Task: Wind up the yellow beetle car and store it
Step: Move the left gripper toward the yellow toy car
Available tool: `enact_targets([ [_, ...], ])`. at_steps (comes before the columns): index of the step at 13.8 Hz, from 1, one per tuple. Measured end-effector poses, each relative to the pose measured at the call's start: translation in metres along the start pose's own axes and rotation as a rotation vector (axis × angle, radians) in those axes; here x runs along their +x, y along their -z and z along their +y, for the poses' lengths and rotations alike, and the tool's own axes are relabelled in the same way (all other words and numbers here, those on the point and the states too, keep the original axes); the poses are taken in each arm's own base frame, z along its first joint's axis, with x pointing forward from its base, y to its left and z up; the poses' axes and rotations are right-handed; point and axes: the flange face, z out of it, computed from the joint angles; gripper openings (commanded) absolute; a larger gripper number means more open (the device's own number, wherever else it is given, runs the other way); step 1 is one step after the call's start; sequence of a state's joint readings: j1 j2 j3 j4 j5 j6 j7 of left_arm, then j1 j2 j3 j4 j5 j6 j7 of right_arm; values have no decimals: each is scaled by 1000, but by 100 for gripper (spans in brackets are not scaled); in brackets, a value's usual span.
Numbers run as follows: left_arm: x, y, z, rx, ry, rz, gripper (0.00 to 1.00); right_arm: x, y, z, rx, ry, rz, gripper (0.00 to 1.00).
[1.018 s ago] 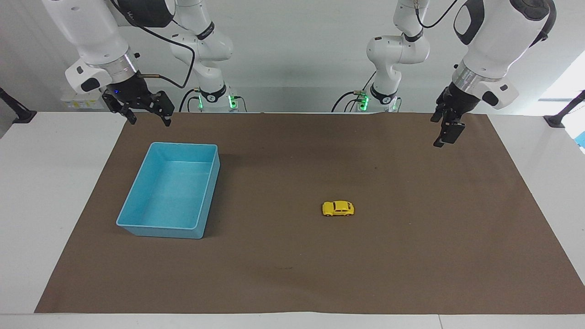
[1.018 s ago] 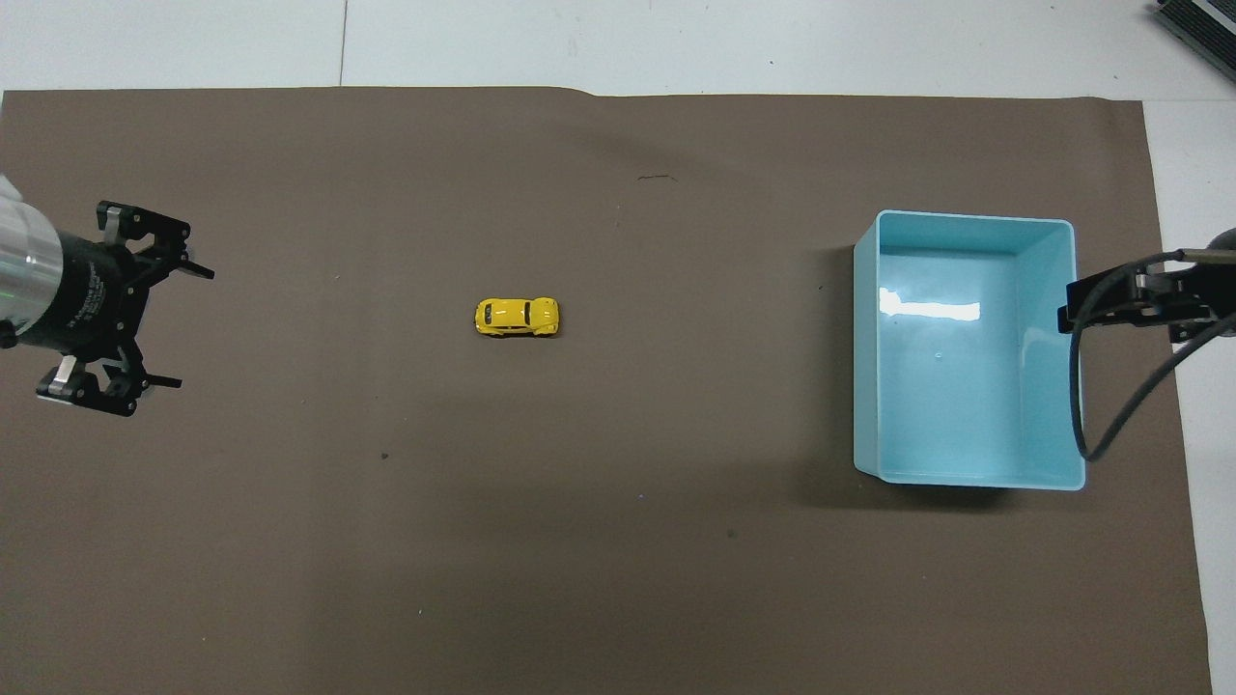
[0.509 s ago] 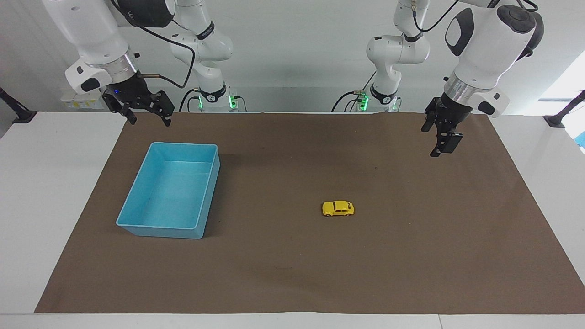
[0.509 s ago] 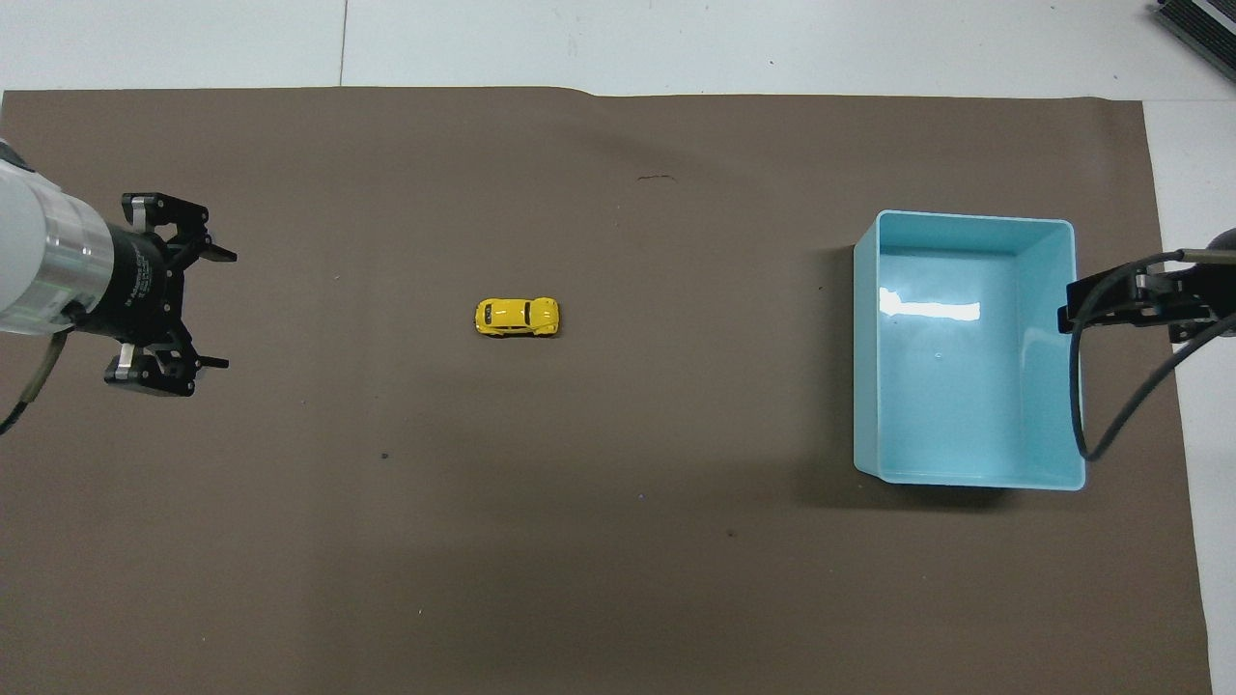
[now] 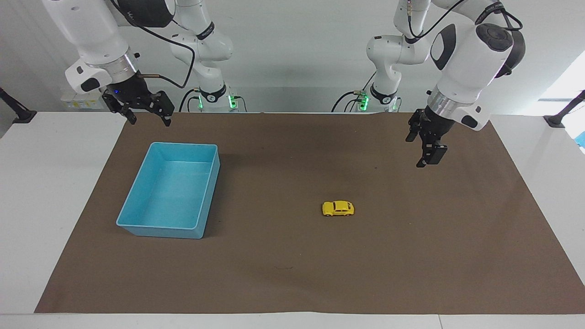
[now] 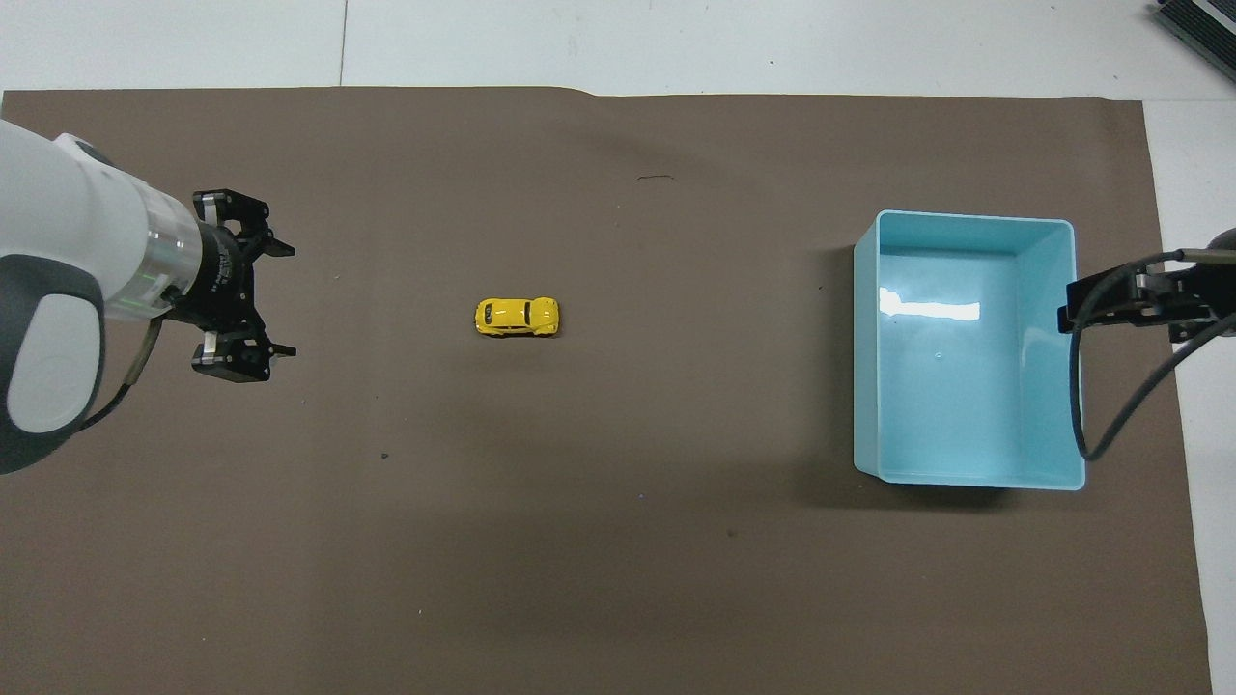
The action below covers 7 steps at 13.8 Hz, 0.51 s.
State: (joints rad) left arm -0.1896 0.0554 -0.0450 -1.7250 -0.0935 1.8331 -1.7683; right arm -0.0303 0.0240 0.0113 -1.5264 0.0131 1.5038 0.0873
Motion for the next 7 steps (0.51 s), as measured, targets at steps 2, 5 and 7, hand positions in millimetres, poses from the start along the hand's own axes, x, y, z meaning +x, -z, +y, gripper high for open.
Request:
enact_targets([
  [2,-20,-22,5,13,7,-3,100,0,0,0,0,0,0,100],
  [5,-50,-54,11,15,38,-6,100,0,0,0,0,0,0,100],
  [7,-73,-82,14,15,66,-8,100,0,0,0,0,0,0,100],
])
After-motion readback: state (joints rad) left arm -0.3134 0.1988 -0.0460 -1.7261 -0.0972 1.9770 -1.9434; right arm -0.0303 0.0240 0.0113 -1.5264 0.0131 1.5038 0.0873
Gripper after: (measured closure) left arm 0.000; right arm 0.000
